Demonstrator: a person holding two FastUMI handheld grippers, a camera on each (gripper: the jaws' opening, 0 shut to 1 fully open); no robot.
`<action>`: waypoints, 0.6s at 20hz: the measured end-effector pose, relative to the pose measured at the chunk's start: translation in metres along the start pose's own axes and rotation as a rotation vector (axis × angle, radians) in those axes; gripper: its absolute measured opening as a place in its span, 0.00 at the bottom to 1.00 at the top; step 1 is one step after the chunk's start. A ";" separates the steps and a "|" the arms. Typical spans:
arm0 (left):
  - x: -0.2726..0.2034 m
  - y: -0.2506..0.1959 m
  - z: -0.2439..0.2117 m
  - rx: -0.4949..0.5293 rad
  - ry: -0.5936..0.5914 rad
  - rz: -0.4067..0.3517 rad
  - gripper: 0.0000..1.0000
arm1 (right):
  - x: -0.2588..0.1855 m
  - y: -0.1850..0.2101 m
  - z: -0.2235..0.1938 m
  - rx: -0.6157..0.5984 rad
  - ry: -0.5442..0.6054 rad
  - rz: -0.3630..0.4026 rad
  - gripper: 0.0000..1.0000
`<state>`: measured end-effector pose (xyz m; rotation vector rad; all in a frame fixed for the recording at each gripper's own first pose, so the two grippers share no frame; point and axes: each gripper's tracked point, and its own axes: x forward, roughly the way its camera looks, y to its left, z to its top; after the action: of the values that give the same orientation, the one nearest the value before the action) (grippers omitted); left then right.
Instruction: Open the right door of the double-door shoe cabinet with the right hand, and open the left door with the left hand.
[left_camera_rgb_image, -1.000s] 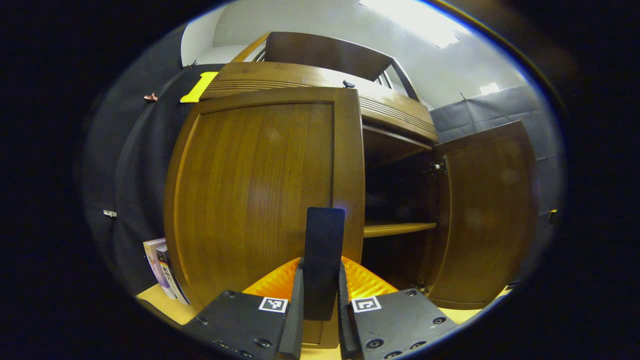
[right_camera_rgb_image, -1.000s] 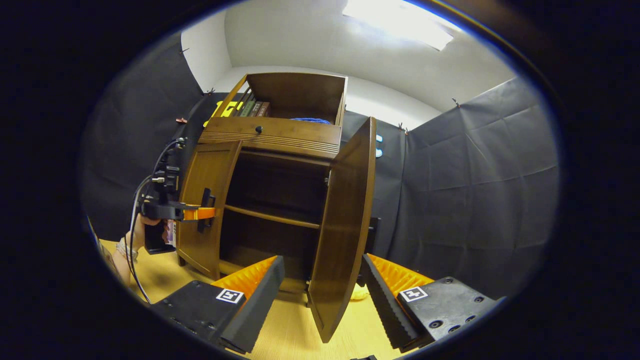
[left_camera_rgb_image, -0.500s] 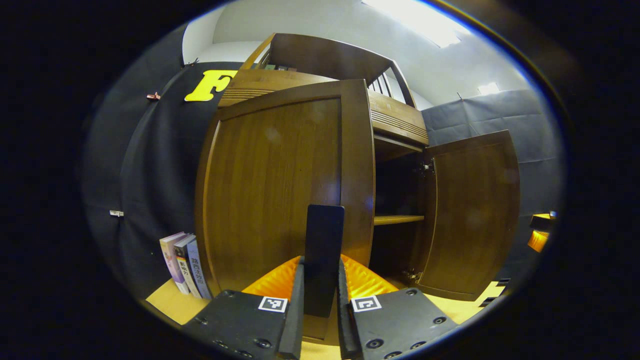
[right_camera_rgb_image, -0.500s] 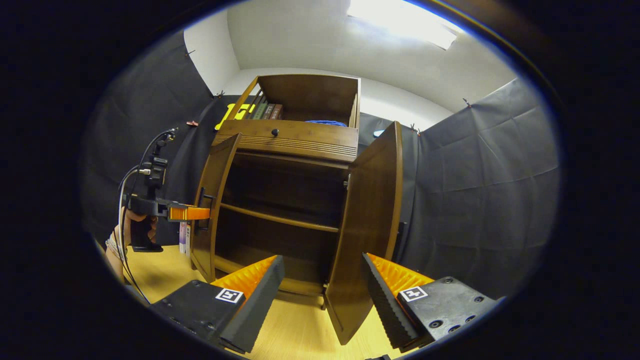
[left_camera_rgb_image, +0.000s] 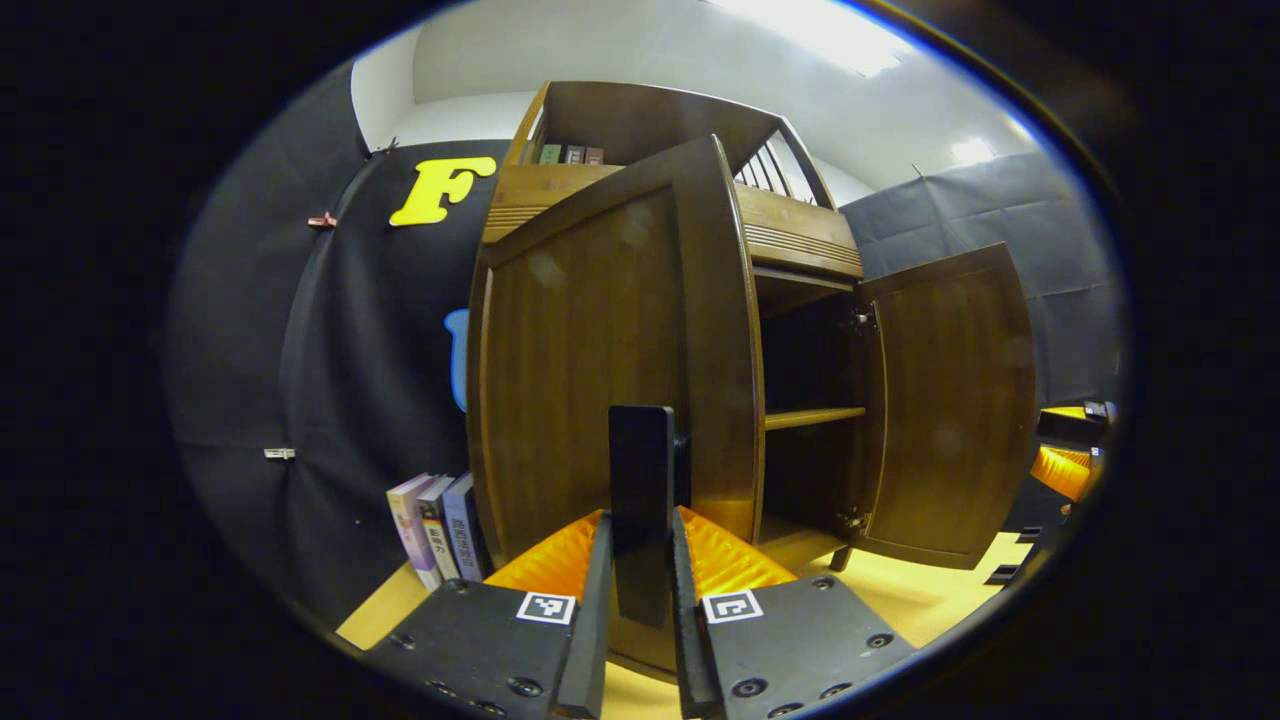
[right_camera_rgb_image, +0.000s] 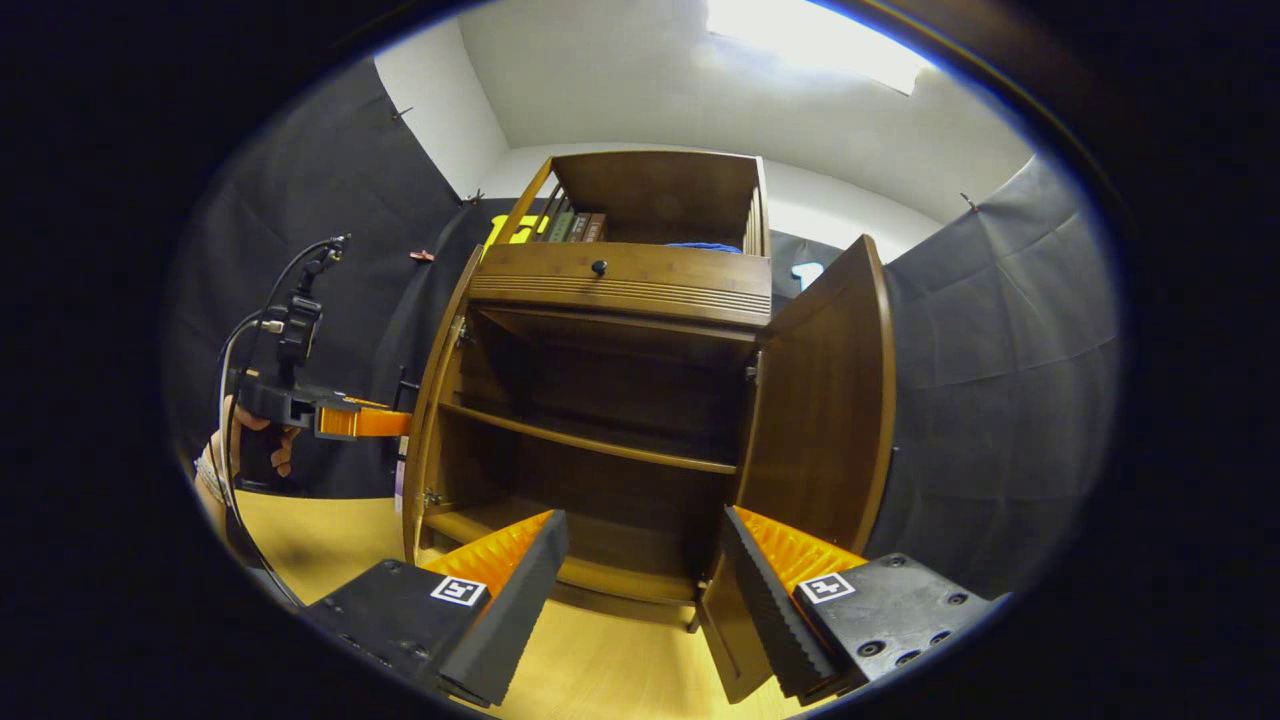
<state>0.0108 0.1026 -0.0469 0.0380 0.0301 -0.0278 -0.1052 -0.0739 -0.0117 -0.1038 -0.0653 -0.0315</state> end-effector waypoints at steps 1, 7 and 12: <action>-0.004 0.005 0.000 0.010 -0.004 0.014 0.30 | 0.002 0.004 -0.001 0.006 0.000 0.011 0.96; -0.029 0.038 0.002 0.012 -0.001 0.108 0.27 | 0.010 0.029 -0.003 0.023 0.006 0.075 0.97; -0.049 0.079 0.004 0.049 -0.019 0.236 0.29 | 0.010 0.040 0.003 0.027 -0.016 0.091 0.97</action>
<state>-0.0361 0.1830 -0.0384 0.0901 0.0059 0.2072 -0.0939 -0.0342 -0.0117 -0.0804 -0.0772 0.0610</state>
